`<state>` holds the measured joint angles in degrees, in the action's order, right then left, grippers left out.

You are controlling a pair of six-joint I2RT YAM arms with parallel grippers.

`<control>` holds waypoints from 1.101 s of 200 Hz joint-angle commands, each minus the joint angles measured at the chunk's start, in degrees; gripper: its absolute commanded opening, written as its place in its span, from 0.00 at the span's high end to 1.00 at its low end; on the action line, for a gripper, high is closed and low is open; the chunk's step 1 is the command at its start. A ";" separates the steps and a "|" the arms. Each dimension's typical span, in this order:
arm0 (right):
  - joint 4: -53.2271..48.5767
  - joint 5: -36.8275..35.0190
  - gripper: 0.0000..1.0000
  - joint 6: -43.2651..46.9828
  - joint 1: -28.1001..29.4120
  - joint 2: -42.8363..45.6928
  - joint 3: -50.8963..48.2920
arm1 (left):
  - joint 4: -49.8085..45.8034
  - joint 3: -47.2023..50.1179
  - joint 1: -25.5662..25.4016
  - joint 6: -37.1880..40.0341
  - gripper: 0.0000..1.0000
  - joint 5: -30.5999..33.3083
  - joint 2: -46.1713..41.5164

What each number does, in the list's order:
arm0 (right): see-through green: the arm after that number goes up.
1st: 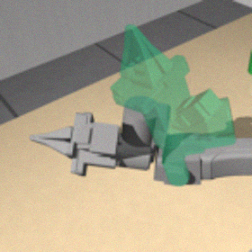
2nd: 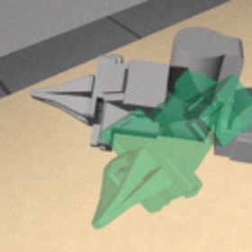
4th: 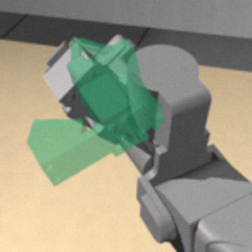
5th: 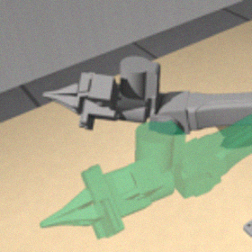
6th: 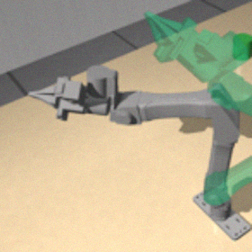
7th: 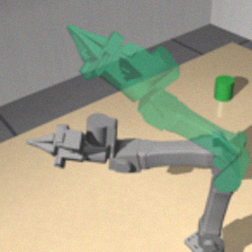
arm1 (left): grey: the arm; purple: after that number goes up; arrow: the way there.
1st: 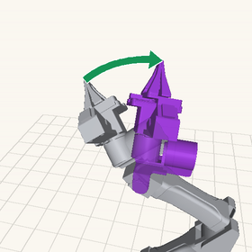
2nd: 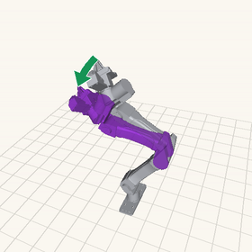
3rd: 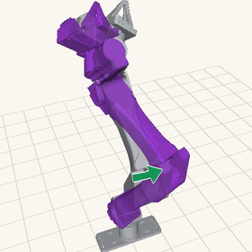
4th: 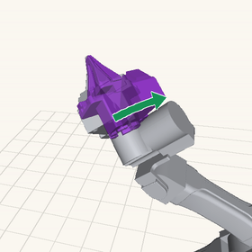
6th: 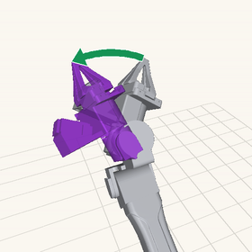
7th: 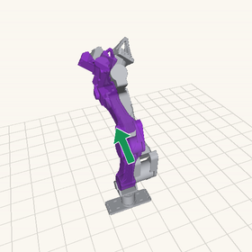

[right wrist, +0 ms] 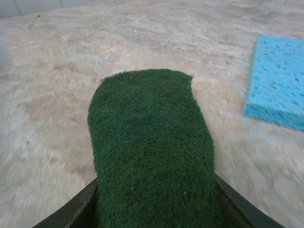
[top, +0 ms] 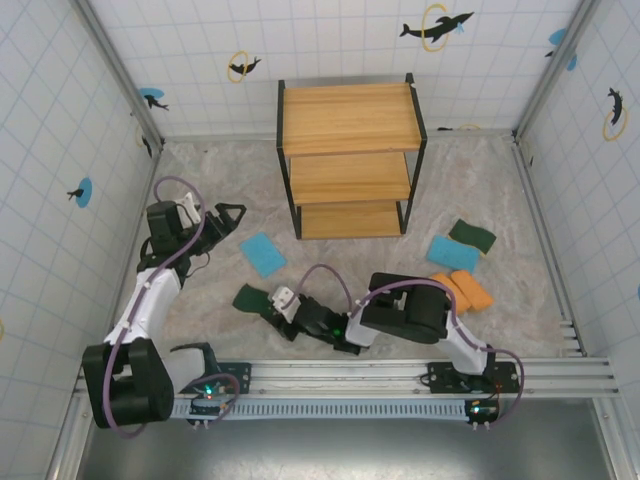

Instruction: Place and organize the cleaning sponges onto the shelf

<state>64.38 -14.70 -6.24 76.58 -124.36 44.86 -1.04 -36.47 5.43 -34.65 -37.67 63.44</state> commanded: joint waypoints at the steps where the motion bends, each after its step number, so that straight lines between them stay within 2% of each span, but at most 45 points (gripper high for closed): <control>1: 0.92 -6.55 0.47 -2.62 1.24 2.75 -5.30 | -0.49 0.50 0.42 -0.70 0.03 0.36 -2.44; 40: 2.43 -14.71 0.47 -3.67 3.09 7.42 -12.85 | -1.05 1.66 0.51 -1.27 0.02 2.16 -6.24; 61: 2.90 -21.63 0.47 -3.88 4.19 8.90 -16.30 | -0.89 2.57 0.45 -1.11 0.02 2.65 -8.77; 96: 11.09 -30.63 0.47 -3.71 3.76 9.81 -21.61 | -3.90 -0.08 0.46 1.12 0.02 1.01 -7.46; 139: 12.17 -34.92 0.48 -5.73 3.14 10.30 -22.89 | -6.02 -1.32 0.38 2.51 0.03 0.74 -7.94; 191: 21.65 -42.36 0.49 -8.50 2.88 11.87 -29.58 | -4.99 0.66 0.41 1.83 0.03 1.37 -8.64; 220: 21.14 -43.79 0.49 -9.42 1.11 13.66 -30.62 | -4.55 0.74 0.45 1.47 0.02 1.43 -8.37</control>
<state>81.36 -53.95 -13.52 79.13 -113.54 15.11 -5.89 -36.03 5.43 -33.85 -35.99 55.22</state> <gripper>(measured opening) 0.508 0.975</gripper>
